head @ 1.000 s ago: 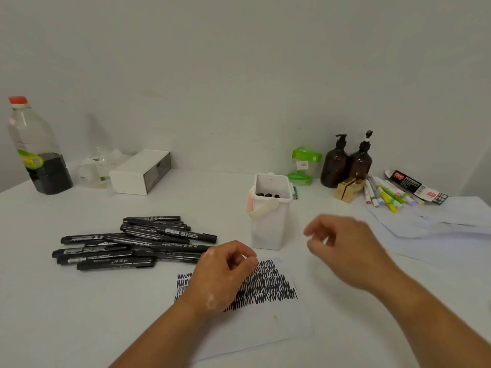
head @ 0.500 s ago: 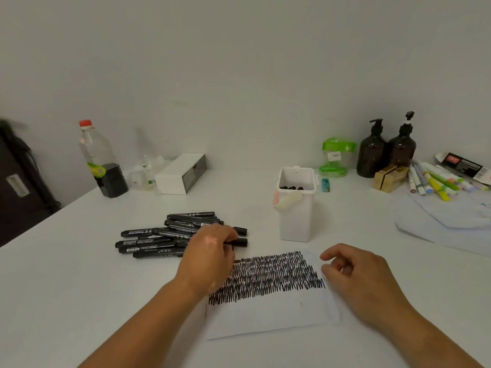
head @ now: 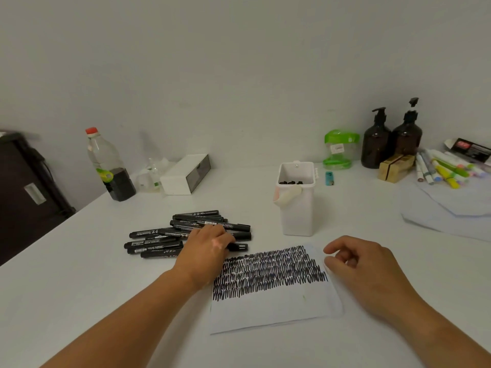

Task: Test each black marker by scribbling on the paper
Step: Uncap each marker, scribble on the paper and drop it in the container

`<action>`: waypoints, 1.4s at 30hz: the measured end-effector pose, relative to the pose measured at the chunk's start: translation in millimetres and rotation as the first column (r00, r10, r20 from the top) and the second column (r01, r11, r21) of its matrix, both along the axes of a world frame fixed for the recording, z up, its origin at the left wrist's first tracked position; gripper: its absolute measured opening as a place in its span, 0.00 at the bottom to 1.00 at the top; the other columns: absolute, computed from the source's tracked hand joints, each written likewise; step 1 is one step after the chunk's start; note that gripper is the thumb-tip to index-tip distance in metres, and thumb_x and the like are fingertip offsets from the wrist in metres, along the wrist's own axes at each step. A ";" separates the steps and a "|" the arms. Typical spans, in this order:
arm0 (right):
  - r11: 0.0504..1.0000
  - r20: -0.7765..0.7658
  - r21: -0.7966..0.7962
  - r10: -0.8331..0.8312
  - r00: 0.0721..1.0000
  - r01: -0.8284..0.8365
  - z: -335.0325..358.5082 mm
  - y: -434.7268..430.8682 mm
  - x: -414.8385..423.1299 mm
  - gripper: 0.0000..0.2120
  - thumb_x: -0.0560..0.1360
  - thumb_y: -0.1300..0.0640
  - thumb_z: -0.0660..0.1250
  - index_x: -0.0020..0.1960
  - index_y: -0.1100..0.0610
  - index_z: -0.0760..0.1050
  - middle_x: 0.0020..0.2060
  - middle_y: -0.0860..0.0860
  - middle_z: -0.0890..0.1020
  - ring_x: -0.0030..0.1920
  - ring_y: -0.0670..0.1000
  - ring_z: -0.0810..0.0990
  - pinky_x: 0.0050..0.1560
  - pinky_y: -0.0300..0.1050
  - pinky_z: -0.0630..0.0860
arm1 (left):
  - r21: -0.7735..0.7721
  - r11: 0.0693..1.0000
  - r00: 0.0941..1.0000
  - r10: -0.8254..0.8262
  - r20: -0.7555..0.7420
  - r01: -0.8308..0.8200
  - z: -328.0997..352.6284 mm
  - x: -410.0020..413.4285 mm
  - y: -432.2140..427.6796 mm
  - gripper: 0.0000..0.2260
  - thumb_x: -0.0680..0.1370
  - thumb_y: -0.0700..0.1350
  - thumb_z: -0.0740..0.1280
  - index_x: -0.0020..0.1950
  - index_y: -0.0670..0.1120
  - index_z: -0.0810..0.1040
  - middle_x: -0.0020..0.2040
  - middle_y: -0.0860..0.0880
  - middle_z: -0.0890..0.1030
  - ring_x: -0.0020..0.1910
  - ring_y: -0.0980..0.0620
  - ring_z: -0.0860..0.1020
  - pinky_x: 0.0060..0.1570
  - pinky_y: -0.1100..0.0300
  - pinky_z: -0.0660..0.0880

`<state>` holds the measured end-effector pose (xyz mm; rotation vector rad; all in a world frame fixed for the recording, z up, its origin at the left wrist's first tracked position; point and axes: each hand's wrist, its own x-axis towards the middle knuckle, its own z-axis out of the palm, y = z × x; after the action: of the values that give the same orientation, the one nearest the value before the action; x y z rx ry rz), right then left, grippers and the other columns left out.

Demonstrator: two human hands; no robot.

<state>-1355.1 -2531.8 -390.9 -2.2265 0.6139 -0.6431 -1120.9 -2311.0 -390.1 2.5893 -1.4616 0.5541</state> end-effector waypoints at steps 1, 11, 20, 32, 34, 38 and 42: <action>1.000 0.003 0.004 0.001 1.000 -0.001 0.3 -0.1 0.0 0.07 0.72 0.54 0.74 0.41 0.42 0.80 0.34 0.35 0.81 0.36 0.43 0.77 0.38 0.37 0.71 | -0.012 1.000 1.000 -0.018 0.000 0.018 1.1 -1.7 -1.7 0.11 0.80 0.44 0.67 0.61 0.52 0.81 0.52 0.53 0.80 0.53 0.49 0.77 0.54 0.54 0.69; 0.907 -0.174 -0.250 0.301 0.938 -0.338 8.5 19.7 -2.6 0.06 0.69 0.47 0.75 0.47 0.40 0.84 0.44 0.33 0.82 0.48 0.37 0.75 0.50 0.27 0.68 | -0.349 0.934 0.954 -0.174 -0.245 0.081 42.2 -26.1 -14.4 0.10 0.79 0.40 0.69 0.60 0.48 0.79 0.50 0.53 0.81 0.47 0.55 0.79 0.49 0.62 0.77; 0.917 -0.396 -0.290 0.147 0.906 -0.275 14.0 -13.8 -15.8 0.17 0.58 0.31 0.64 0.36 0.42 0.82 0.39 0.35 0.81 0.46 0.38 0.76 0.50 0.34 0.73 | -0.635 0.682 0.447 -0.471 -0.761 -0.363 18.8 -30.7 -10.2 0.11 0.80 0.38 0.68 0.60 0.49 0.76 0.44 0.50 0.85 0.50 0.52 0.84 0.48 0.56 0.79; 0.973 -0.037 -0.051 0.222 0.974 -0.224 17.7 7.6 -5.3 0.16 0.69 0.47 0.79 0.53 0.38 0.79 0.45 0.34 0.83 0.41 0.42 0.78 0.41 0.30 0.71 | -0.647 0.595 -0.097 -0.768 -0.634 -0.477 -2.9 -55.0 -25.0 0.11 0.70 0.29 0.72 0.47 0.42 0.81 0.50 0.36 0.83 0.46 0.40 0.83 0.45 0.54 0.81; 0.967 0.025 0.054 0.248 0.968 -0.249 12.4 18.8 5.1 0.18 0.71 0.47 0.78 0.57 0.37 0.78 0.47 0.37 0.85 0.39 0.41 0.79 0.42 0.30 0.71 | -0.664 0.619 -0.097 -0.758 -0.645 -0.419 -7.4 -59.4 -25.3 0.10 0.70 0.31 0.71 0.44 0.45 0.83 0.51 0.38 0.84 0.47 0.41 0.84 0.47 0.55 0.81; 0.958 0.121 0.163 0.219 0.968 -0.237 3.2 28.3 16.8 0.10 0.74 0.53 0.76 0.51 0.40 0.81 0.45 0.42 0.87 0.45 0.46 0.84 0.49 0.39 0.78 | -0.665 0.703 0.127 -0.657 -0.743 -0.253 -8.6 -62.5 -23.3 0.09 0.70 0.36 0.74 0.45 0.48 0.83 0.50 0.44 0.86 0.47 0.47 0.84 0.50 0.55 0.81; 0.953 0.161 0.206 0.189 0.969 -0.221 -0.2 28.1 17.0 0.10 0.74 0.55 0.77 0.47 0.41 0.83 0.41 0.43 0.87 0.43 0.46 0.84 0.46 0.36 0.78 | -0.557 0.830 0.539 -0.458 -0.707 -0.024 -8.1 -68.8 -21.1 0.12 0.76 0.39 0.72 0.53 0.55 0.81 0.47 0.58 0.84 0.45 0.58 0.82 0.45 0.69 0.75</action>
<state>-1338.1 -2503.7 -391.1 -1.9838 0.3575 -0.5866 -1189.7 -2332.1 -398.2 1.7331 -1.0560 -0.2969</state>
